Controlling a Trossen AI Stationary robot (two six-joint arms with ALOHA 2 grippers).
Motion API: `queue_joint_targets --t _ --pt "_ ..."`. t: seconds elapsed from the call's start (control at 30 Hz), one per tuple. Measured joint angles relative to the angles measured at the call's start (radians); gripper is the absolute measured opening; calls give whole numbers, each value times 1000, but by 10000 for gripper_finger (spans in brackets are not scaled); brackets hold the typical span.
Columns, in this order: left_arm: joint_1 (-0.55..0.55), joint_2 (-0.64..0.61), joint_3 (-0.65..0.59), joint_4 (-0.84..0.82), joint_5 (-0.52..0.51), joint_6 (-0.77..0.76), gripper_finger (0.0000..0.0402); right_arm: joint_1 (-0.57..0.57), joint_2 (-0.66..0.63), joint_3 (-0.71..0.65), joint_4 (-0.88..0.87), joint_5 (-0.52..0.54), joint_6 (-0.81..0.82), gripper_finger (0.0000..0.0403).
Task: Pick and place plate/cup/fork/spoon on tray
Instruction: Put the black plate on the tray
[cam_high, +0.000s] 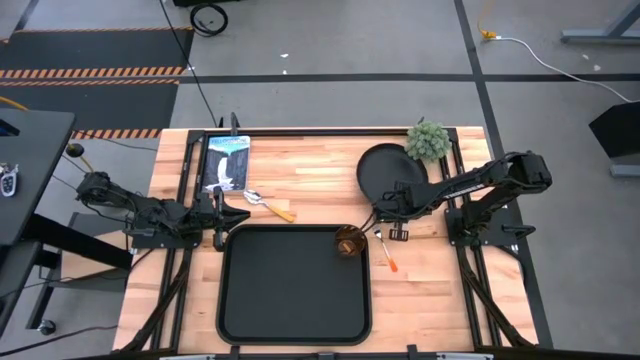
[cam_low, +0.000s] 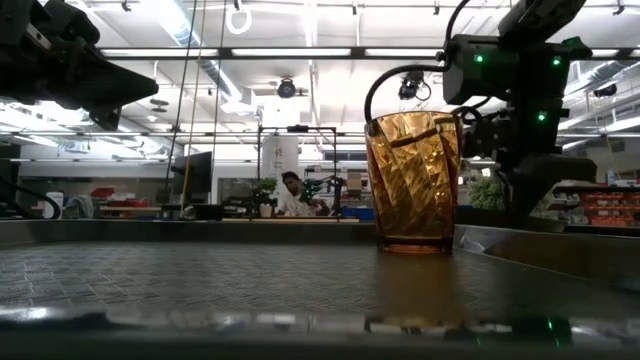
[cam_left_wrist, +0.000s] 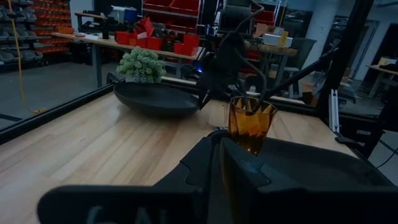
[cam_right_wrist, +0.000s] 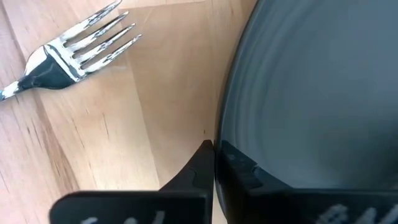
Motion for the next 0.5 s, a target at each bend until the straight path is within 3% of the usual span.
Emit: queue_joint_targets --t 0.23,0.5 --pt "0 0 0 0 0 0 43 -1 -10 71 -46 -22 0 11" --pt "0 0 0 0 0 0 43 25 -9 299 -167 -40 0 11"
